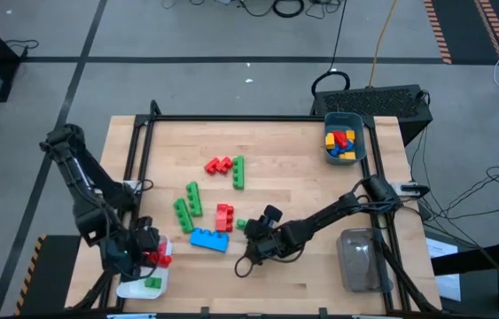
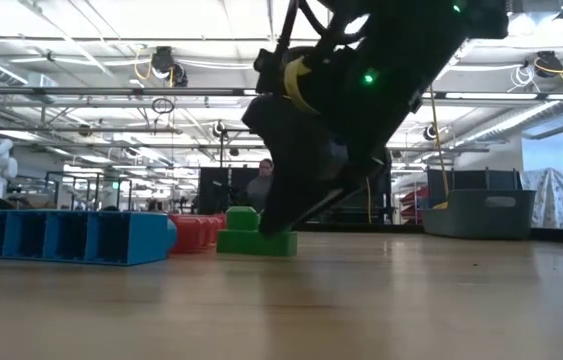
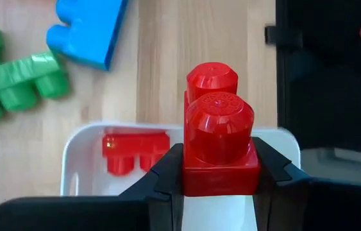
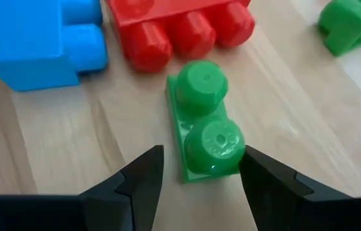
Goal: Sort blocks by size
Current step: Put the two stud red game piece into the white bin
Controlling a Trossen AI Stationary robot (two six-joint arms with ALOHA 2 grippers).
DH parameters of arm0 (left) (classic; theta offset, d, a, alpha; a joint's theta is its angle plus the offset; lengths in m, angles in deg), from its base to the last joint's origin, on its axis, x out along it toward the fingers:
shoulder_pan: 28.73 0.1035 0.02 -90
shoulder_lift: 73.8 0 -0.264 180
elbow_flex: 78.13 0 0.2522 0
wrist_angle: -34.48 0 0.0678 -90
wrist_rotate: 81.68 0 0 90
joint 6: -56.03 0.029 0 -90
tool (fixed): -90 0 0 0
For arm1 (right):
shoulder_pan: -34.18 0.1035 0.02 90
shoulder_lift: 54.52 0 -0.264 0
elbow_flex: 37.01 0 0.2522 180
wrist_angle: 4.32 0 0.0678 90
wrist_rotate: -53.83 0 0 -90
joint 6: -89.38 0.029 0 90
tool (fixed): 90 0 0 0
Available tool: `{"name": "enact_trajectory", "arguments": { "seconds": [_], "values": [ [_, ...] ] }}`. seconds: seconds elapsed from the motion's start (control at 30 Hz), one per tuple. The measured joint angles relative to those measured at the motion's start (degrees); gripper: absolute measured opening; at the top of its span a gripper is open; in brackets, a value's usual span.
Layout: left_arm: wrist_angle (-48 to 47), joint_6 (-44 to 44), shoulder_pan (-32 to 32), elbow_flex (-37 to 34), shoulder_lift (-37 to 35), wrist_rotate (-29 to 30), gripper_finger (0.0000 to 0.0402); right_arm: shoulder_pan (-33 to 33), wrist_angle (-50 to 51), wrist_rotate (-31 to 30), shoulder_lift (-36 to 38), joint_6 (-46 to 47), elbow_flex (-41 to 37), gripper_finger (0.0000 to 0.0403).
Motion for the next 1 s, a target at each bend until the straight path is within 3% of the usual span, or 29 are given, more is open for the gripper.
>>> {"name": "enact_trajectory", "arguments": {
  "seconds": [0.2,0.37,0.6,0.83,1.0],
  "values": [
    [-3.2,-4.0,-2.1,0.1,0.3,-8.5,0.0089,-1.1,-1.0,2.6,0.0,-0.7,-2.0,0.0190],
    [-6.7,-7.9,-4.3,-0.1,1.2,-11.3,0.0089,-2.7,-9.8,6.4,0.2,-3.1,-5.2,0.0190],
    [-7.1,-8.0,-5.3,-0.2,2.6,-10.9,0.0096,-4.0,-13.9,9.7,0.2,-4.4,-6.3,0.0180],
    [-7.1,-7.2,-5.2,-0.2,4.6,-8.0,0.0148,-4.0,-14.0,10.0,0.2,-4.5,-6.3,0.0137],
    [-7.7,-7.0,-5.2,-0.2,5.2,-7.9,0.0170,-4.0,-14.0,10.1,0.2,-4.7,-6.3,0.0129]
  ]
}}
